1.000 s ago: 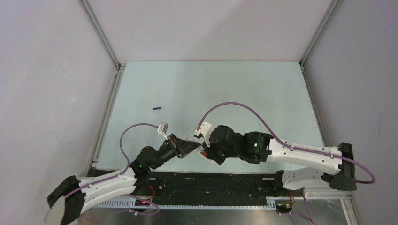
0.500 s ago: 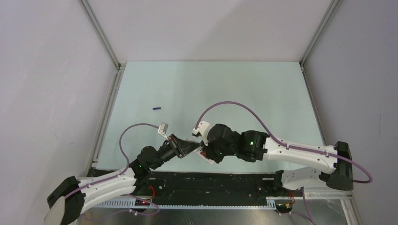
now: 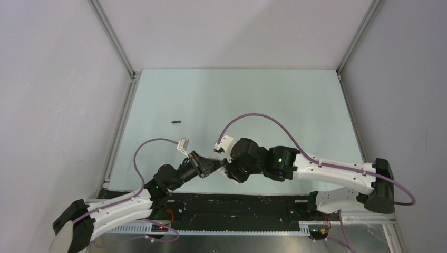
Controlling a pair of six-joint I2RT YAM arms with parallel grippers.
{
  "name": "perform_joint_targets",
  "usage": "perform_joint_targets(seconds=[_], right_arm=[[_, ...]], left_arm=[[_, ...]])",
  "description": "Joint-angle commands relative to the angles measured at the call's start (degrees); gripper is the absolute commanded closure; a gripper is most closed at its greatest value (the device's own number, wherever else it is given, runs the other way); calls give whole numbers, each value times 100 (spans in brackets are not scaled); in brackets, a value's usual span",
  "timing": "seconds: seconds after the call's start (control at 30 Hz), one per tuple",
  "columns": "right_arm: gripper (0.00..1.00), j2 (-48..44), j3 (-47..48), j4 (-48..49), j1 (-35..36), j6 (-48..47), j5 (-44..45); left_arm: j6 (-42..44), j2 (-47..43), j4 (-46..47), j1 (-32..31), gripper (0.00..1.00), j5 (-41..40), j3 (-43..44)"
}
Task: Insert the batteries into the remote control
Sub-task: Load the battery into the remote control.
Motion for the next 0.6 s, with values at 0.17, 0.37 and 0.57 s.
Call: perform_joint_targets(seconds=[0.17, 0.37, 0.57], right_arm=[[69, -70, 235, 198, -61, -9, 44], [65, -170, 237, 249, -63, -31, 174], [58, -405, 235, 442, -62, -96, 352]], left_arm=[[5, -72, 441, -13, 100, 168, 164], [-138, 63, 438, -12, 100, 101, 132], [-218, 156, 438, -18, 100, 58, 94]])
